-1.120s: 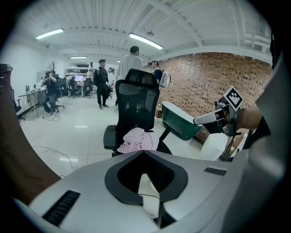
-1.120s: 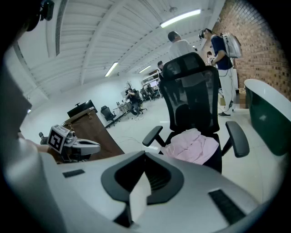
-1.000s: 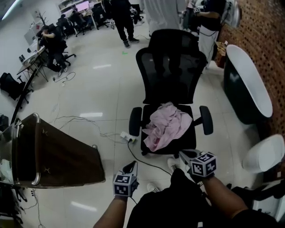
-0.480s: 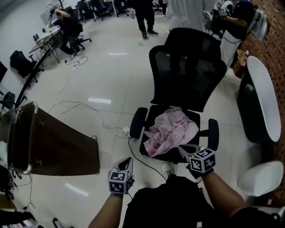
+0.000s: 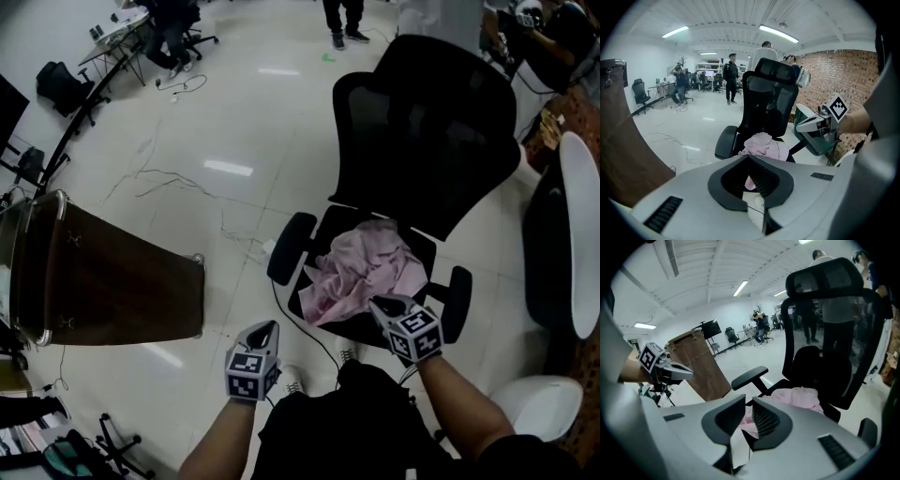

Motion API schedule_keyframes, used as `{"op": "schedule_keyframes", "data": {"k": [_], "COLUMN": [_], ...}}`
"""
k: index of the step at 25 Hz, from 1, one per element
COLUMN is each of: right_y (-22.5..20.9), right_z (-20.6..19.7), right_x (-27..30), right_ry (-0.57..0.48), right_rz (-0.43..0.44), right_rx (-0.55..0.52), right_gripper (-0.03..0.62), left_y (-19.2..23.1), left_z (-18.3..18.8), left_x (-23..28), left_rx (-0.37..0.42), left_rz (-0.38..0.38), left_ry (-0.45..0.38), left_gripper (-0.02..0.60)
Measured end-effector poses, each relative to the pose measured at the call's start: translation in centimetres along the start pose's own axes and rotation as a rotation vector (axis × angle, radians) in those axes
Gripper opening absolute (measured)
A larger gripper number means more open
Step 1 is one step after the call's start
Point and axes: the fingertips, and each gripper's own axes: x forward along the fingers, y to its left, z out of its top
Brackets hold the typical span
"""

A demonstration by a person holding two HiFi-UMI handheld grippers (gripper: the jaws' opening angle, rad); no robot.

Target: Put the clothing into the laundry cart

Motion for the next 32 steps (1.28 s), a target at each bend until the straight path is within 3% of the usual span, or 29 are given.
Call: {"op": "schedule_keyframes", "data": {"k": [5,10,14,19,21,27,32], "right_y": [-2.6,-3.9,-4.2,-4.5,-5.1,-6.2,-7.4], "right_z": [-0.3,-1.5,-3.7,-6.7,-7.9,-10.4,-12.5], "right_x": [4.0,8.0,11.4,16.2,18.2,23.4,27.0], "right_ry": [0.058,0.125,0.204,0.287,0.318,0.395,0.442], "right_rz": [0.061,0.109,0.124,0.125,0.111,0.118,0.11], "right_rx": [-0.02,-0.067,-0.186,-0.325,-0.355,-0.506,-0.552], "right_gripper": [0.103,0.269,0.405,0.417,0.491,0.494,0.494], "left_y": [0.2,0.3,0.1,0.4,1.0,2.6,3.4], "left_z": [0.3,0.1,-0.6,-2.3,-3.2,-6.6,-8.9], "left_x": [3.0,5.5,7.2,9.6,10.6,13.3,16.4], "left_rx": [-0.068,-0.139,-0.148,-0.173,-0.194,-0.272,-0.305], "left_rz": [0.046,0.08,0.091,0.106,0.118,0.153,0.159], "left_ry": [0.011,0.012,0.028,0.045,0.053,0.078,0.098], "left_gripper": [0.0,0.0,0.0,0.0,0.0,0.0,0.0]}}
